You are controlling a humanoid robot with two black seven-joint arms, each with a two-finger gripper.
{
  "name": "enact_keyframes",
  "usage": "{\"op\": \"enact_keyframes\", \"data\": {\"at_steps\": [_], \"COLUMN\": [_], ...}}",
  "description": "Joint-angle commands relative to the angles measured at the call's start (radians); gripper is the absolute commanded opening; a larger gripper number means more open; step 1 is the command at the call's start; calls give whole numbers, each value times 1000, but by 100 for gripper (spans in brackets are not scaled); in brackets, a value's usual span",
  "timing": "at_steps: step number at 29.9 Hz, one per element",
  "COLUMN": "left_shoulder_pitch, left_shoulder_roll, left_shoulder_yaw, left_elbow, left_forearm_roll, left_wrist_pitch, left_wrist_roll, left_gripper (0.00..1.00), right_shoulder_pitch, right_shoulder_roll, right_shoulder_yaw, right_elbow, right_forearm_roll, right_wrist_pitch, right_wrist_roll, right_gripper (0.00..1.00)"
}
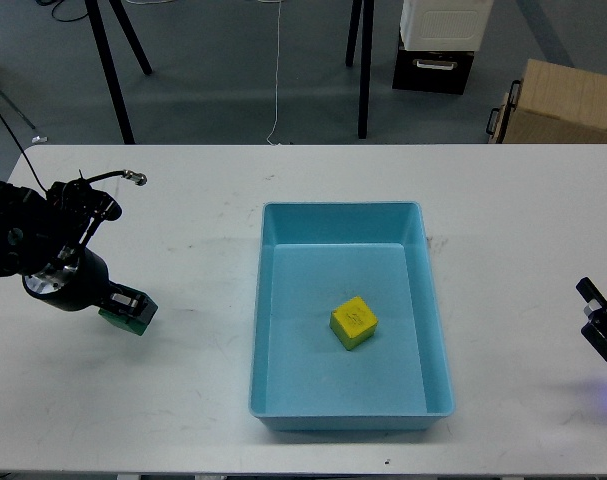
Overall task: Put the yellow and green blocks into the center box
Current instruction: 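Lift the green cube with the left gripper and carry it over the tray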
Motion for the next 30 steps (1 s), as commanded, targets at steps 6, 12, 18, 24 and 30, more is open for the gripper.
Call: {"op": "enact_keyframes", "data": {"at_steps": [6,12,18,24,30], "left_shoulder_pitch": [-128,-136,-131,-116,-99], "left_shoulder_roll": [-425,-454,-454,-454,-454], "left_shoulder_yaw": [7,7,2,-11,-91], "left_elbow": [148,183,194,200,182], "left_forearm_roll": [-11,-17,-18,-18,-20], "left_wrist_pitch": [0,0,0,0,0], "left_wrist_roll": [-58,-89,-106,-121,-126], "left_gripper": [0,0,0,0,0], "right_shoulder_pitch": [0,-3,-3,-5,-14], "right_shoulder_roll": [-1,-1,1,1,1], "right_shoulder_yaw": [9,12,11,11,11], "right_elbow": [-2,-8,-8,-8,-8], "right_forearm_roll": [-9,-9,-9,-9,-9], "right_wrist_pitch": [0,0,0,0,0], "right_wrist_roll": [0,0,1,1,1], "right_gripper": [99,99,99,99,99]}}
